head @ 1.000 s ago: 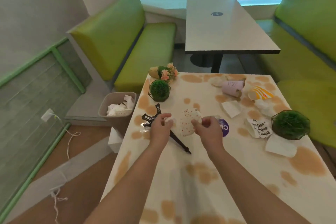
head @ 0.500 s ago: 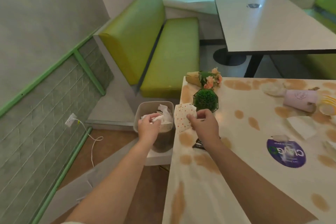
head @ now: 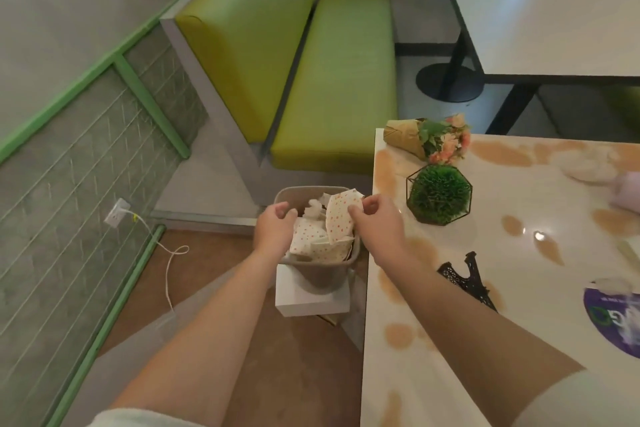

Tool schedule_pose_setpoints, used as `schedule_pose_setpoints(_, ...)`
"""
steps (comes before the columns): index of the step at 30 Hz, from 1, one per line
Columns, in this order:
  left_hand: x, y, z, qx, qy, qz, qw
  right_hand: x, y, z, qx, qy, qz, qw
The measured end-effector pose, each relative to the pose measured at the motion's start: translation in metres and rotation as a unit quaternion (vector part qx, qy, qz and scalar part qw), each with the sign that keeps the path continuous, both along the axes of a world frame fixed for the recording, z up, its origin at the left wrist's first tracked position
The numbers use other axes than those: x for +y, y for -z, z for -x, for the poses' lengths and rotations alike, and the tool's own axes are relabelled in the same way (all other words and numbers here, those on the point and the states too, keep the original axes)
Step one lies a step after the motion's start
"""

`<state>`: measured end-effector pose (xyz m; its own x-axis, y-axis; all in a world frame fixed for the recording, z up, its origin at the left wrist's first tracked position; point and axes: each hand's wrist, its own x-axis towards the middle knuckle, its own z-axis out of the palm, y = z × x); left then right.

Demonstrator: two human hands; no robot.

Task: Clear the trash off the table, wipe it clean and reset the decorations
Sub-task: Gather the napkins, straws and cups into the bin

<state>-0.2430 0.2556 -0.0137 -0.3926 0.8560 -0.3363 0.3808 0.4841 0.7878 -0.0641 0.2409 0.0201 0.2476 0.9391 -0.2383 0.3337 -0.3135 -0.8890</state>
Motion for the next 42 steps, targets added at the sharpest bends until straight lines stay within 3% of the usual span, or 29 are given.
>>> schedule_pose_setpoints(6, -0.014, -0.006, 0.012, 0.050, -0.010, -0.020, 0.998, 0.024, 0.013, 0.035, 0.067, 0.001, 0.042, 0.997)
schedule_pose_setpoints(11, -0.027, -0.013, 0.005, 0.047, 0.010, -0.037, 0.998, 0.008, 0.014, 0.031, 0.041, -0.071, 0.113, 0.990)
schedule_pose_setpoints(16, -0.039, -0.026, -0.026, 0.048, 0.048, -0.043, 0.997, -0.013, -0.008, -0.008, 0.020, -0.062, 0.079, 0.995)
schedule_pose_setpoints(19, -0.051, -0.041, -0.064, 0.045, 0.075, -0.050, 0.995, -0.031, -0.029, -0.043, 0.026, -0.059, 0.043, 0.997)
schedule_pose_setpoints(25, -0.081, -0.075, -0.155, 0.054, 0.165, -0.068, 0.982, -0.081, -0.064, -0.136, -0.061, -0.058, -0.013, 0.996)
schedule_pose_setpoints(33, -0.157, -0.099, -0.315, 0.063, 0.301, -0.057, 0.950, -0.192, -0.078, -0.296, -0.098, 0.006, 0.017, 0.995)
schedule_pose_setpoints(42, -0.238, -0.080, -0.477, 0.029, 0.389, -0.052, 0.919, -0.299, -0.065, -0.447, -0.136, 0.050, 0.042, 0.989)
